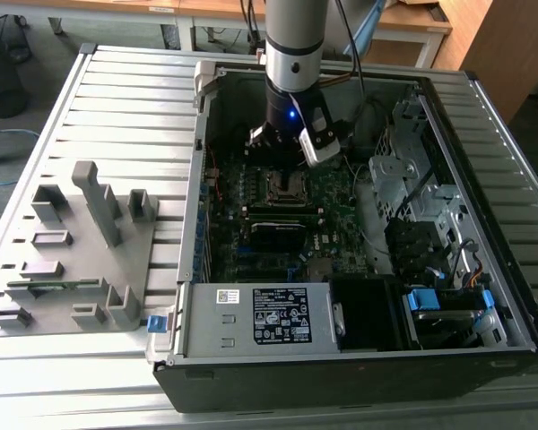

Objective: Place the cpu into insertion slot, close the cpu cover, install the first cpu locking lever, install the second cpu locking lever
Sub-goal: 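Install the second cpu locking lever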

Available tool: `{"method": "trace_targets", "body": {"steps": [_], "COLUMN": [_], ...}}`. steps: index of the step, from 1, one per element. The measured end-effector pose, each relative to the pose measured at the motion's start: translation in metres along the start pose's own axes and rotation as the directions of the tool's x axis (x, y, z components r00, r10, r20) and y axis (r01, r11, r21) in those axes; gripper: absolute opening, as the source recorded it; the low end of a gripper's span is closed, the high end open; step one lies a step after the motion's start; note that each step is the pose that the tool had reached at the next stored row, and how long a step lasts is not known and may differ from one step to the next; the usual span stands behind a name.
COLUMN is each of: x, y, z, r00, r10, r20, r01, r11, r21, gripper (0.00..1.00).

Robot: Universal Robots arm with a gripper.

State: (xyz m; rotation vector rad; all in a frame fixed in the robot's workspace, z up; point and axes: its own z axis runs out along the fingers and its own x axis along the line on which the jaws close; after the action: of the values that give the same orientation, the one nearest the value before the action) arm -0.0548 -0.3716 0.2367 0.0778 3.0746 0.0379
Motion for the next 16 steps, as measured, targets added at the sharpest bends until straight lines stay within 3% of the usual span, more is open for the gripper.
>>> {"method": "trace_targets", "body": {"steps": [16], "x": [0.0051], "y": [-0.0005], "z": [0.0113], "r00": [1.0000], "r10": [0.000], "r20": [-0.0001], "r01": [0.000], "r11": [1.0000], "r21": [0.0001], "gripper": [0.11]}}
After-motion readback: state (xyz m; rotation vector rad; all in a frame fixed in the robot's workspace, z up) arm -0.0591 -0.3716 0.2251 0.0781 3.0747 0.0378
